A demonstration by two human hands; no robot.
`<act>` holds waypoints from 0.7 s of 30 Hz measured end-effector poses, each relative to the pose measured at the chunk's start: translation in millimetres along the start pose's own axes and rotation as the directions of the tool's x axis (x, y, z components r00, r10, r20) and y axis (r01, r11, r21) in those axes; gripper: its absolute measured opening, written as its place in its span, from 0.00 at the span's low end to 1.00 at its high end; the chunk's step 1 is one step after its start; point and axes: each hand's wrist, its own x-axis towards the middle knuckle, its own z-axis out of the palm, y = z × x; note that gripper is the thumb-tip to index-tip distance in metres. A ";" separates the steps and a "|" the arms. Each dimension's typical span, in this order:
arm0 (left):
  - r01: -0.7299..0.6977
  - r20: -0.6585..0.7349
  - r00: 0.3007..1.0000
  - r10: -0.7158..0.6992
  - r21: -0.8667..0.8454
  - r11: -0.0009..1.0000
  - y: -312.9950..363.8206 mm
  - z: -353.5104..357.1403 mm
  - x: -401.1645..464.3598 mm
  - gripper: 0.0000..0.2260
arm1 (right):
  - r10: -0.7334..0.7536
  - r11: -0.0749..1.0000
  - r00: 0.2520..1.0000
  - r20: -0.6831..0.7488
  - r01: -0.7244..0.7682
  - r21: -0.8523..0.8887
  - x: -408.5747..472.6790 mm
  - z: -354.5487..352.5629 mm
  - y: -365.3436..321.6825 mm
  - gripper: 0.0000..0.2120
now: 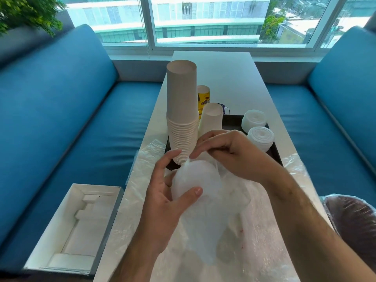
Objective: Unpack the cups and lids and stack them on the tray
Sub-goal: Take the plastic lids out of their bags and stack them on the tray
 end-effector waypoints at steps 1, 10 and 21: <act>-0.027 0.041 0.999 0.025 0.029 0.999 0.3 0.3 -0.5 0.35 | -0.011 1.000 0.999 0.048 0.011 -0.008 2.5 1.8 -2.0 0.22; -0.034 0.069 0.997 0.025 0.123 0.992 -0.7 1.2 -3.6 0.21 | 0.108 0.991 0.940 0.323 -0.128 0.044 4.9 4.2 10.5 0.16; 0.020 -0.220 0.975 -0.004 0.069 0.997 -4.3 -0.8 4.1 0.24 | -0.080 0.993 0.928 -0.365 0.042 -0.110 -29.5 25.9 -15.8 0.12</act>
